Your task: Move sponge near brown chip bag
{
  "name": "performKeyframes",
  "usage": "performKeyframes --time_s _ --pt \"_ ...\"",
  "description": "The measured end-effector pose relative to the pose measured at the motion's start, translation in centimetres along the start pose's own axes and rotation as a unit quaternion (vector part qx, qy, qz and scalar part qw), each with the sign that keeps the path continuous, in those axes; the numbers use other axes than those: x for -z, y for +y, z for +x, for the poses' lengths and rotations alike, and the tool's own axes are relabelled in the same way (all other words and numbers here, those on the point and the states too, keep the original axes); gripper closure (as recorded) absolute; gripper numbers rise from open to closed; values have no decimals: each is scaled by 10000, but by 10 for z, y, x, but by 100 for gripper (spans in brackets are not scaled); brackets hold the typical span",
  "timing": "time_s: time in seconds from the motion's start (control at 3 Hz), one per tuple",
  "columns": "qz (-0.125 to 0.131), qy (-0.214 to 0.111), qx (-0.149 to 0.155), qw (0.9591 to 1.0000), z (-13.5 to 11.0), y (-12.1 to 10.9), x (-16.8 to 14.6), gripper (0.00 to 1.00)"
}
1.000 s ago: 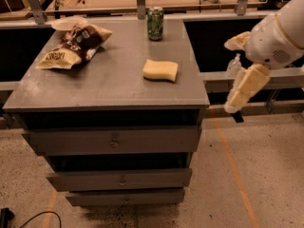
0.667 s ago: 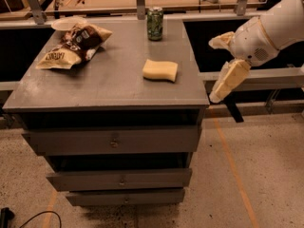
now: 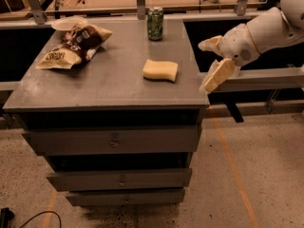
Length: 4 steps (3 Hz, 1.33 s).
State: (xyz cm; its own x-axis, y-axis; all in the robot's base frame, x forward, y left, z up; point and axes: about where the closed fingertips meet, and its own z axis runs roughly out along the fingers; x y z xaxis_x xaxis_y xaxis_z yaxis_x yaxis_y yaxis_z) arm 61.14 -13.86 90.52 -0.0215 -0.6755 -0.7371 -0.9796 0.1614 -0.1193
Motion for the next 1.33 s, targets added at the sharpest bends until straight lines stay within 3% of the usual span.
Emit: performKeyframes --time_s 1.0,1.33 --pt "-352 -757 -459 9955 5 -38 -68 0" --pt "-299 -940 -427 9942 -6 -48 -83 10"
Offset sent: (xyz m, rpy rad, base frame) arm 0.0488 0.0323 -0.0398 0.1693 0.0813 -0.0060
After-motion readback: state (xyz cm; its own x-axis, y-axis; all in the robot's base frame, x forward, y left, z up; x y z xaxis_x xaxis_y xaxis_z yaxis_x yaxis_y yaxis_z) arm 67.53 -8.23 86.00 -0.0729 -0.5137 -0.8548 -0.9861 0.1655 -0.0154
